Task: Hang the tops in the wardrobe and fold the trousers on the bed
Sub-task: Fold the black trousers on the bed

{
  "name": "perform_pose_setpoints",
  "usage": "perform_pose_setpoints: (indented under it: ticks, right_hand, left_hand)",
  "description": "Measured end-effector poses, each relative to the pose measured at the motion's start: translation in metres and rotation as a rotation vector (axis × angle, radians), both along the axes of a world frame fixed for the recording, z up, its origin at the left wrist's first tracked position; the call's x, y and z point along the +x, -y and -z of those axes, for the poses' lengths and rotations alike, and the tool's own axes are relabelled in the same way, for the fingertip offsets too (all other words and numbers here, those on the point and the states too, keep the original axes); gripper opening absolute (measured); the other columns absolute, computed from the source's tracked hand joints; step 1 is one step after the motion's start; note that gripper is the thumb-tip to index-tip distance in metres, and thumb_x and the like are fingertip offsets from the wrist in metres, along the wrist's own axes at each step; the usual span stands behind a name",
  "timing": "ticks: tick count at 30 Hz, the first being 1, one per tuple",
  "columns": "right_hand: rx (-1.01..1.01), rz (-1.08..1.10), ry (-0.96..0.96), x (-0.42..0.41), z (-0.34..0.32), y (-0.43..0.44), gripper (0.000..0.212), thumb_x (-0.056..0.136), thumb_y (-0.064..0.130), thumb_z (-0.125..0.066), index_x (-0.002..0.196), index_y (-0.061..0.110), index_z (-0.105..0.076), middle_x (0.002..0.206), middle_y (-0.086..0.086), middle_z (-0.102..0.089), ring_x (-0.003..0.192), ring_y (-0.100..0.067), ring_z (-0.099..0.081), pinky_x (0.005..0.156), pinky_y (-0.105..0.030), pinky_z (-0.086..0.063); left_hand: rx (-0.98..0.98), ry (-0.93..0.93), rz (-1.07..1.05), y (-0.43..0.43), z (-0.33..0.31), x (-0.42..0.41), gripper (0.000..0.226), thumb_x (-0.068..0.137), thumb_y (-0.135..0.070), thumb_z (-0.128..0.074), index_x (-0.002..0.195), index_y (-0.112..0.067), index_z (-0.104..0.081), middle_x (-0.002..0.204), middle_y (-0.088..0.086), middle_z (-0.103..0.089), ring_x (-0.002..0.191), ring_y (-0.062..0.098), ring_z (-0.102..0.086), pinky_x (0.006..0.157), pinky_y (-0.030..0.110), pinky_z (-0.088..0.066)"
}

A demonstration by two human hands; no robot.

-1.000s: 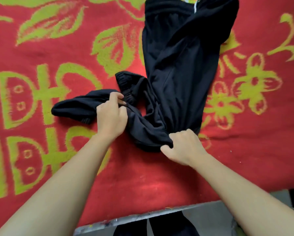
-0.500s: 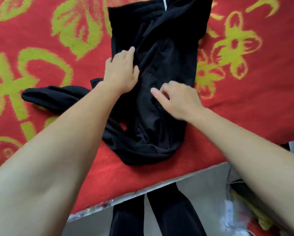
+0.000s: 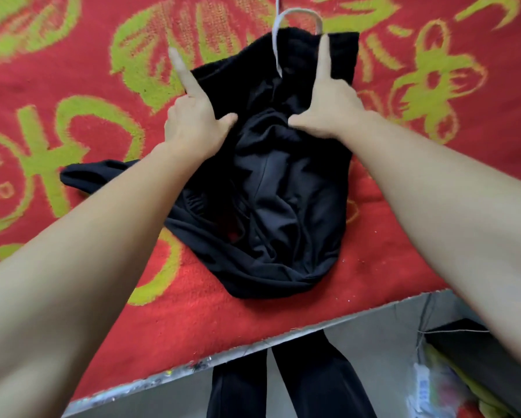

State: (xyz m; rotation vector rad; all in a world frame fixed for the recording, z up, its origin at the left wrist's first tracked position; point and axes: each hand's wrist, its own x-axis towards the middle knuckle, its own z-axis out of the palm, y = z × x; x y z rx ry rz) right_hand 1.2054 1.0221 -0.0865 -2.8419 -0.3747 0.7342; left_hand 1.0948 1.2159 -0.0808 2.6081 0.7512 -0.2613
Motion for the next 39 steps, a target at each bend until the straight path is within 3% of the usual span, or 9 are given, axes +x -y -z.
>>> perform_pose_setpoints:
  ticks: [5,7,9,14,17,22,27,34,39]
  right_hand:
    - [-0.020,0.109,-0.260,-0.006,-0.003,0.034,0.110,0.056,0.060,-0.082,0.145,0.025,-0.028,0.083,0.001,-0.068,0.045,-0.021,-0.066,0.039,-0.025,-0.046]
    - [-0.141,0.014,-0.212,-0.011,-0.011,0.043,0.112,0.047,0.089,-0.065,0.133,0.024,-0.035,0.070,0.000,-0.071,0.059,-0.020,-0.070,0.056,-0.030,-0.046]
    - [-0.228,-0.027,-0.134,-0.021,-0.010,0.054,0.125,0.044,0.106,-0.040,0.139,0.026,-0.032,0.119,-0.013,-0.065,0.105,-0.033,-0.065,0.079,-0.041,-0.045]
    - [-0.122,-0.222,0.224,-0.064,-0.006,0.082,0.104,0.068,0.097,-0.035,0.132,0.016,-0.041,0.162,-0.029,0.005,0.151,-0.044,-0.004,0.119,-0.058,-0.015]
    - [-0.023,-0.358,0.404,-0.086,-0.004,0.098,0.092,0.076,0.090,-0.040,0.119,0.010,-0.052,0.160,-0.031,-0.011,0.151,-0.044,-0.008,0.121,-0.058,-0.011]
    - [0.219,-0.272,0.208,-0.110,-0.014,0.110,0.080,0.081,0.080,-0.043,0.109,0.011,-0.073,0.130,-0.015,-0.055,0.126,-0.035,-0.050,0.104,-0.046,-0.040]
    - [0.114,-0.137,0.088,-0.118,-0.058,0.105,0.076,0.074,0.089,-0.041,0.113,0.030,-0.068,0.104,-0.001,-0.055,0.097,-0.030,-0.062,0.085,-0.041,-0.049]
    - [-0.089,-0.404,0.079,-0.106,-0.164,0.096,0.109,0.078,0.051,-0.078,0.152,0.047,0.002,0.105,-0.005,-0.064,0.091,-0.035,-0.067,0.067,-0.037,-0.042]
    - [0.047,-0.444,0.093,-0.101,-0.282,0.063,0.079,0.069,0.054,-0.082,0.125,0.027,-0.034,0.103,-0.004,-0.065,0.090,-0.034,-0.066,0.066,-0.039,-0.048]
  left_hand:
    - [-0.056,-0.241,0.068,0.003,0.008,-0.002,0.086,0.085,-0.038,-0.070,0.149,-0.034,-0.012,0.092,0.016,-0.057,0.079,0.035,-0.051,0.067,0.042,-0.040]
    - [-0.006,-0.201,0.072,0.009,0.010,-0.005,0.057,0.090,-0.049,-0.059,0.133,-0.026,-0.031,0.100,0.018,-0.058,0.085,0.040,-0.055,0.069,0.042,-0.039]
    - [0.066,-0.203,0.097,0.018,0.011,-0.013,0.043,0.094,-0.052,-0.052,0.121,-0.021,-0.041,0.114,0.019,-0.050,0.097,0.041,-0.053,0.072,0.044,-0.039]
    - [0.340,0.000,0.342,0.025,0.012,-0.043,0.021,0.086,-0.022,-0.060,0.103,-0.010,-0.059,0.144,0.024,-0.036,0.135,0.043,-0.031,0.096,0.049,-0.030]
    - [0.243,0.032,0.477,0.025,0.013,-0.059,0.026,0.077,-0.007,-0.057,0.103,-0.005,-0.057,0.126,0.021,-0.058,0.120,0.038,-0.051,0.106,0.047,-0.029]
    - [0.279,0.026,0.393,0.039,-0.002,-0.080,0.031,0.069,0.000,-0.056,0.099,-0.002,-0.049,0.077,0.019,-0.062,0.076,0.041,-0.060,0.077,0.044,-0.039]
    - [0.394,-0.046,0.446,0.038,-0.036,-0.097,0.022,0.090,-0.015,-0.052,0.111,-0.008,-0.054,0.091,0.015,-0.063,0.082,0.038,-0.060,0.069,0.043,-0.035]
    - [0.461,-0.010,0.374,0.007,-0.178,-0.117,0.044,0.088,-0.008,-0.056,0.131,-0.019,-0.053,0.089,0.014,-0.059,0.072,0.037,-0.060,0.049,0.035,-0.031]
    - [0.551,0.071,0.261,-0.006,-0.311,-0.125,0.043,0.086,-0.004,-0.052,0.129,-0.011,-0.054,0.092,0.016,-0.065,0.065,0.040,-0.064,0.048,0.032,-0.031]
